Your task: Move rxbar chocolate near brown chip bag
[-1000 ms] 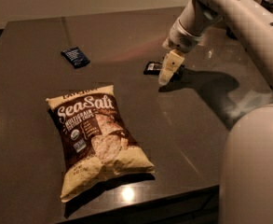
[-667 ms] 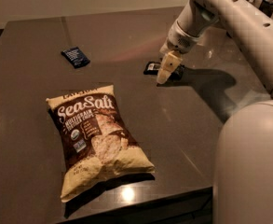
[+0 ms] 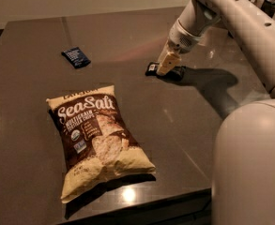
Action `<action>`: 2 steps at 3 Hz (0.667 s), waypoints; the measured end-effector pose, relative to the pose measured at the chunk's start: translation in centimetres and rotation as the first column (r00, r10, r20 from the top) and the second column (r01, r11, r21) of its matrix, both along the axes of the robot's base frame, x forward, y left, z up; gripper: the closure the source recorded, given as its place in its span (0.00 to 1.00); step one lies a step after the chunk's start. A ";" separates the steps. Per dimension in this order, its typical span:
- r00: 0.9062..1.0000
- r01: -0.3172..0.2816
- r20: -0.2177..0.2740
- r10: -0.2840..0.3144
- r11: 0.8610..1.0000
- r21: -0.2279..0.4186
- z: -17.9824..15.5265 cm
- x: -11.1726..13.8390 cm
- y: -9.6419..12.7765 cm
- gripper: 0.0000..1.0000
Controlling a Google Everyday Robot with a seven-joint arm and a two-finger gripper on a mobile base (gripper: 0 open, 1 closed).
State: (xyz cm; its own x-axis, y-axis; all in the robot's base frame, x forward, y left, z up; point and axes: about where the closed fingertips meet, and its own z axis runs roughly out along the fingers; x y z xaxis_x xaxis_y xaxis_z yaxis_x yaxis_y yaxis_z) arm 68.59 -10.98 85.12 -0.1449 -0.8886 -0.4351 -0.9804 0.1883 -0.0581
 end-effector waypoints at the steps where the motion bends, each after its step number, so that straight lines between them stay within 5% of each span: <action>1: 0.999 -0.031 0.017 0.031 1.000 0.003 1.0 -1.5 0.6 0.88; 2: 0.996 -0.086 0.016 0.086 0.996 -0.001 1.0 -4.5 1.9 1.00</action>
Offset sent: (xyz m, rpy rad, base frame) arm -0.1019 0.0381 0.0131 -0.0087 -0.0151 0.1789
